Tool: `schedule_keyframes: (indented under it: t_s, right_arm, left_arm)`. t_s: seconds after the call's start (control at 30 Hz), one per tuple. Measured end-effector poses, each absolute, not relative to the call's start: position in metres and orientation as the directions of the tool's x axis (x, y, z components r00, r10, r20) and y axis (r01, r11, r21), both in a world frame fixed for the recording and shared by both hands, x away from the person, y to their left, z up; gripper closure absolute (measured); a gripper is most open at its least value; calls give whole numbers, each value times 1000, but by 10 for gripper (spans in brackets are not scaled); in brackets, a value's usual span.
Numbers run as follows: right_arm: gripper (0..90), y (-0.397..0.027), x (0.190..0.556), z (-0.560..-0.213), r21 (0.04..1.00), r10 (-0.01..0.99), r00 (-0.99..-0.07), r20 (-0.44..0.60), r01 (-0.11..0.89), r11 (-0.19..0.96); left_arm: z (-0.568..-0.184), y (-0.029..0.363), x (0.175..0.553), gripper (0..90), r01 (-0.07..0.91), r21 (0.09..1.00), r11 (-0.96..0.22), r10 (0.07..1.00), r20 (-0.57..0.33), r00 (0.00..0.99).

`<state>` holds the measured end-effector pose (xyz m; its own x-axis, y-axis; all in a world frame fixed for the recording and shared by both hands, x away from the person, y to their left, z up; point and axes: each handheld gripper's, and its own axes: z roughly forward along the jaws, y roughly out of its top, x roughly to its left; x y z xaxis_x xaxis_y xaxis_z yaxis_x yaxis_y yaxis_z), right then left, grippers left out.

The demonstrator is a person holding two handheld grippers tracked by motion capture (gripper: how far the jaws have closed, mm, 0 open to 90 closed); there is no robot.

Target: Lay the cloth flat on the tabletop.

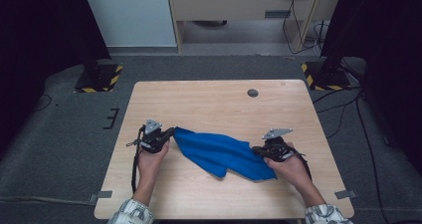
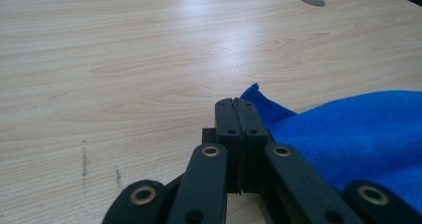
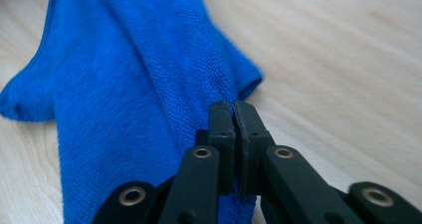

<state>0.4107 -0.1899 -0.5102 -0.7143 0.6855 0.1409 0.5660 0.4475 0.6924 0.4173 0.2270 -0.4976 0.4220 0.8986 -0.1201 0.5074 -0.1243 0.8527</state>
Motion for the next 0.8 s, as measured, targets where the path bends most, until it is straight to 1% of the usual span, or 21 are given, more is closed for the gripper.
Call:
schedule_keyframes:
  t_s: [0.03,0.1,0.2,0.23,0.3,0.4,0.43,0.5,0.6,0.7,0.8]
  right_arm:
    - [784,-185,412,-513,687,674,-723,151,567,454]
    - [689,-181,414,-512,687,674,-725,140,561,462]
    - [568,-177,421,-504,709,690,-709,144,561,428]
    - [545,-176,424,-501,721,692,-707,145,554,415]
    - [544,-175,429,-494,739,695,-702,156,550,389]
    - [575,-172,437,-487,758,710,-689,145,539,368]
    - [593,-172,440,-486,764,712,-686,151,538,356]
    - [660,-171,445,-486,764,727,-671,145,543,349]
    - [736,-168,453,-491,741,748,-653,121,561,370]
    - [758,-163,458,-501,715,752,-650,108,576,395]
    - [735,-156,456,-510,700,742,-660,117,585,410]
  left_arm:
    - [-498,224,417,899,508,851,-133,895,-117,431]
    - [-498,222,417,899,506,852,-135,893,-117,435]
    - [-498,221,417,898,503,853,-137,891,-116,438]
    - [-498,221,417,899,503,853,-137,891,-116,439]
    - [-498,221,417,898,505,852,-135,891,-118,439]
    - [-498,220,417,898,504,853,-135,890,-119,440]
    - [-498,220,417,899,504,853,-135,890,-119,440]
    - [-498,220,417,898,504,853,-135,890,-119,441]
    - [-499,218,417,898,506,850,-145,887,-114,447]
    - [-499,217,417,898,506,849,-153,884,-110,453]
    - [-500,216,418,898,509,846,-159,883,-109,456]
